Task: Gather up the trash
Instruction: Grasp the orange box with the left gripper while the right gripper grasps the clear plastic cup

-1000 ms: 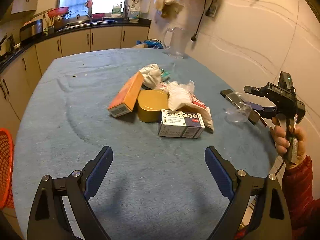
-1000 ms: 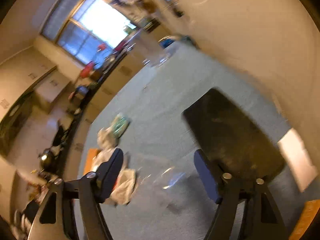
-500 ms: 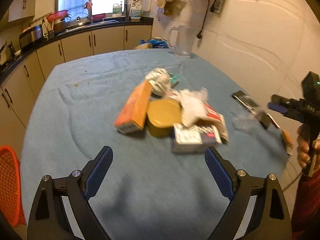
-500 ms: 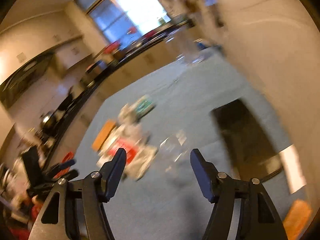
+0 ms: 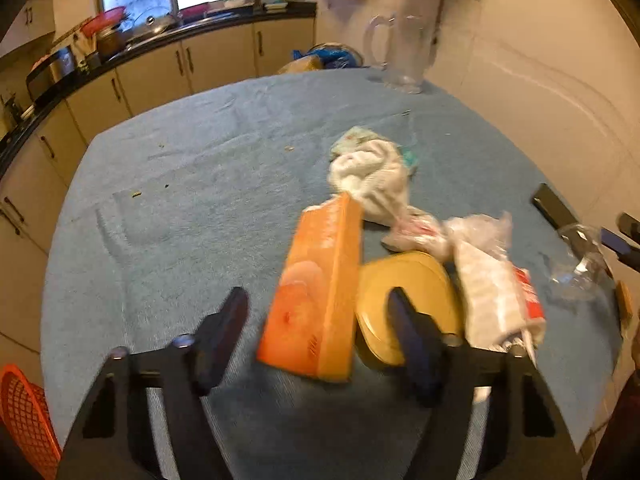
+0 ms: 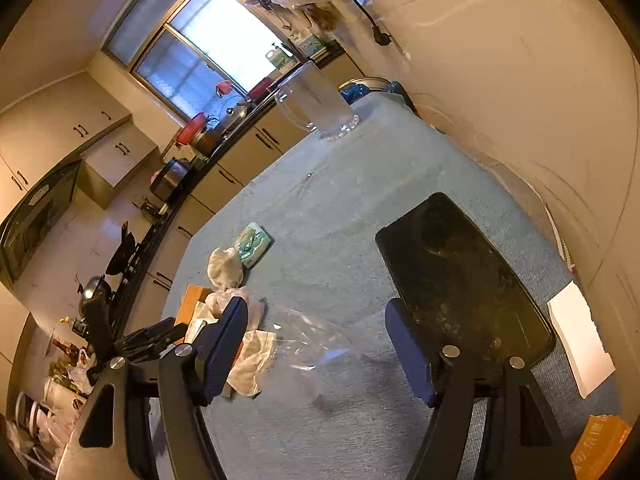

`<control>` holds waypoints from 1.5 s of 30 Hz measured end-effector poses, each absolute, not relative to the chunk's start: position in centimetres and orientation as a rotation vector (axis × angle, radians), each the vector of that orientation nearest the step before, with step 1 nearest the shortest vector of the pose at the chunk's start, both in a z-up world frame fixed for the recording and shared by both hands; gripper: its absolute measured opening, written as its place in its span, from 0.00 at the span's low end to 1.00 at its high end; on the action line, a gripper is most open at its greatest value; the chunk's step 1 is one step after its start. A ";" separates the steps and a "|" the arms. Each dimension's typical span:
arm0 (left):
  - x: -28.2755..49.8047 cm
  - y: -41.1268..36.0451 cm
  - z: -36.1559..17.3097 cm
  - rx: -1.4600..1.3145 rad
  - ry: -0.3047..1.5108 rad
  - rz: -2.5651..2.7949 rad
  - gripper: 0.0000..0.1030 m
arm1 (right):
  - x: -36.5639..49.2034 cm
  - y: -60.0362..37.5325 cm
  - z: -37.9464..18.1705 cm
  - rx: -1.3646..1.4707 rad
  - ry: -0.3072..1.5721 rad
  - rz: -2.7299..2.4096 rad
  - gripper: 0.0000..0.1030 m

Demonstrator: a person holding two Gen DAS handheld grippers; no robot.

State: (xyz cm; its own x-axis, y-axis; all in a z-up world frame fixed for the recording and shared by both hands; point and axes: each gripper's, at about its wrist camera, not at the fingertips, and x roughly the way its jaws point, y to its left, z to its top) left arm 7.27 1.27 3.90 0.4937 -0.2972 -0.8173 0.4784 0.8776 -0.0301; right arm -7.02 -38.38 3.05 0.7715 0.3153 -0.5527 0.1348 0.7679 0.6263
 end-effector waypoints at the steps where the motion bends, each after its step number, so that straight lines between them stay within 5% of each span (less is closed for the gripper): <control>1: 7.8 1.4 3.7 0.194 0.956 -0.476 0.59 | -7.0 -38.4 3.0 0.703 0.699 0.110 0.74; 23: 13.1 5.2 0.1 0.155 1.044 -0.277 0.63 | -6.8 -38.5 3.1 0.670 0.703 0.076 0.80; 26: 12.5 4.7 0.3 0.171 1.023 -0.275 0.48 | -6.4 -38.4 3.2 0.640 0.723 0.074 0.82; 31: 11.3 4.7 0.8 0.152 1.027 -0.309 0.48 | -5.5 -37.8 2.8 0.600 0.751 0.094 0.81; 35: 10.5 5.2 0.7 0.133 1.025 -0.320 0.48 | -5.3 -36.4 2.5 0.586 0.788 0.208 0.59; 37: 10.3 5.2 0.5 0.133 1.023 -0.320 0.48 | -5.7 -35.1 2.8 0.527 0.813 0.249 0.38; 40: 9.8 5.5 0.5 0.128 1.023 -0.321 0.48 | -6.7 -33.1 3.3 0.446 0.857 0.295 0.27; 45: 9.6 5.8 0.4 0.127 1.018 -0.322 0.48 | -7.9 -30.2 3.4 0.348 0.900 0.355 0.27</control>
